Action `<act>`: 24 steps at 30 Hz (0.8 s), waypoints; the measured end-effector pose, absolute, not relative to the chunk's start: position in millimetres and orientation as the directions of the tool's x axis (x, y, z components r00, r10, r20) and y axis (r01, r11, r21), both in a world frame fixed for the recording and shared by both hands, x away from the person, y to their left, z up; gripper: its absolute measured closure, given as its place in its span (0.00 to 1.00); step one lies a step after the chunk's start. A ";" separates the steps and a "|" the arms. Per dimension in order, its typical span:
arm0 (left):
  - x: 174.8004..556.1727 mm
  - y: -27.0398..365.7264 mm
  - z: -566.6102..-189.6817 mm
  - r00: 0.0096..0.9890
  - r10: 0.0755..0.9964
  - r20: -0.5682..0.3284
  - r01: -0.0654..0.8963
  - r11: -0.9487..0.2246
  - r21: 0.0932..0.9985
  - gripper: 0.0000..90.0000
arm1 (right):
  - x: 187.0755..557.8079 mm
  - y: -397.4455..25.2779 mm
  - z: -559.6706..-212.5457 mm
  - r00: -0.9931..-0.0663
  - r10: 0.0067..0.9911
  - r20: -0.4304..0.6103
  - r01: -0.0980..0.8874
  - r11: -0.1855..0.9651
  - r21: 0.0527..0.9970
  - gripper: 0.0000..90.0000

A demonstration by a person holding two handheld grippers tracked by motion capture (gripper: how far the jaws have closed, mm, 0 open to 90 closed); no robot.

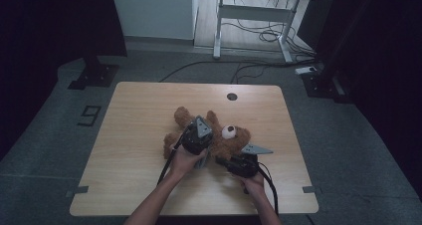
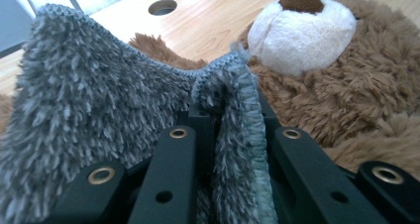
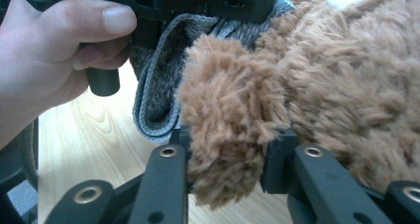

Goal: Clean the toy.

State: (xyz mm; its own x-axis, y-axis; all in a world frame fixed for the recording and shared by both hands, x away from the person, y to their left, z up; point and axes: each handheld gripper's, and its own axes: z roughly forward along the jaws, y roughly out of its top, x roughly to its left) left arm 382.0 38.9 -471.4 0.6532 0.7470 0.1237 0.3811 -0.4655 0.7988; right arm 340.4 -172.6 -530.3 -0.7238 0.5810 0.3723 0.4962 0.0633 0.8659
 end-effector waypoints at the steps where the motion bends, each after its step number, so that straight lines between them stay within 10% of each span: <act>1: 381.1 39.9 -471.1 0.656 0.745 0.122 0.384 -0.468 0.796 0.87 | 339.0 -171.9 -530.4 -0.728 0.580 0.365 0.490 0.068 0.869 0.74; 13: 373.6 47.1 -477.1 0.672 0.734 0.096 0.388 -0.459 0.799 0.87 | 318.4 -221.3 -500.3 -0.669 0.712 0.214 0.337 0.034 0.941 0.48; 24: 371.1 48.9 -477.5 0.674 0.735 0.077 0.400 -0.451 0.798 0.87 | 329.8 -223.1 -525.9 -0.573 0.795 0.198 0.437 0.092 0.895 0.30</act>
